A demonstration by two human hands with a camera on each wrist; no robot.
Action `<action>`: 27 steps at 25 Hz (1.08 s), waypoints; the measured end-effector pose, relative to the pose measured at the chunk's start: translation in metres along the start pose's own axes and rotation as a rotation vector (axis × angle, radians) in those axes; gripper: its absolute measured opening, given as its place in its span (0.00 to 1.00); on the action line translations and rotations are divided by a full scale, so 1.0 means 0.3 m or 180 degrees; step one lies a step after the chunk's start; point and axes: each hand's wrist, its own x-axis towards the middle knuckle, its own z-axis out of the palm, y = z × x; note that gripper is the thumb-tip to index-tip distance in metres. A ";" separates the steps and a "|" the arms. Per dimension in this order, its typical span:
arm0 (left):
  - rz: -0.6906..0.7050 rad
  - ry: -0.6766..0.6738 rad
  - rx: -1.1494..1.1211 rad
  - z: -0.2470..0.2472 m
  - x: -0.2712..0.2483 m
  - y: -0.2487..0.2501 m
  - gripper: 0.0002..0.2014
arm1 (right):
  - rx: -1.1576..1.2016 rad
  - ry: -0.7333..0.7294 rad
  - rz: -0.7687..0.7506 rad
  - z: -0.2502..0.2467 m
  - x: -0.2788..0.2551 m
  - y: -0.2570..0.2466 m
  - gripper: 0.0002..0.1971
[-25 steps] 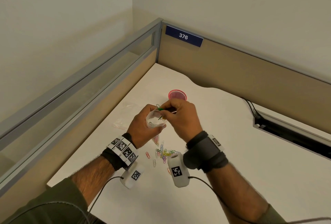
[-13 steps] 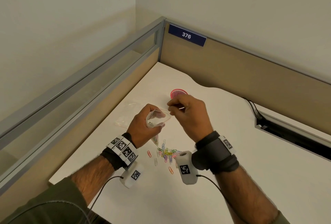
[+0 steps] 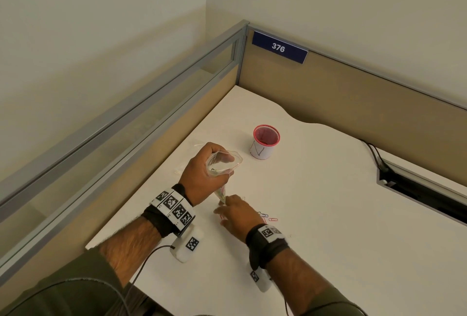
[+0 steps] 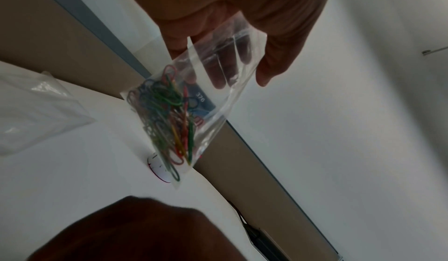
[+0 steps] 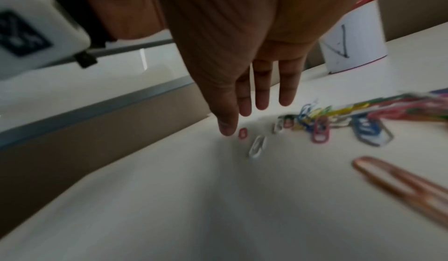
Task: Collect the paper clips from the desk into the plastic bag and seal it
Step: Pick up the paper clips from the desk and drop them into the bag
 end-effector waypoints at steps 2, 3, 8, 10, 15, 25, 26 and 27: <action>0.0009 0.0026 -0.0012 -0.003 0.004 0.000 0.22 | -0.0320 -0.0094 -0.0166 0.038 0.011 0.005 0.12; 0.0015 0.0044 -0.0012 -0.005 0.006 0.001 0.21 | -0.0389 -0.0066 -0.0113 0.044 0.007 0.021 0.10; -0.0004 0.0093 -0.0026 -0.003 0.015 0.006 0.20 | -0.0235 0.0072 0.0432 -0.025 -0.079 0.168 0.09; 0.0003 0.0101 -0.0033 0.004 0.015 0.009 0.20 | 0.0103 0.0315 0.0868 -0.055 -0.126 0.222 0.11; 0.0011 0.0029 -0.0028 0.024 0.013 0.012 0.20 | 0.0368 0.0260 0.1977 -0.021 -0.211 0.262 0.12; 0.0036 -0.0031 -0.0047 0.037 0.009 0.019 0.20 | 0.0552 0.0240 0.1281 -0.019 -0.140 0.195 0.24; 0.0047 -0.0024 -0.0041 0.037 0.009 0.022 0.20 | 0.0433 0.0165 0.1112 -0.011 -0.140 0.189 0.25; 0.0056 -0.0024 -0.0041 0.037 0.008 0.025 0.20 | 0.0295 0.0112 0.0981 0.000 -0.145 0.182 0.24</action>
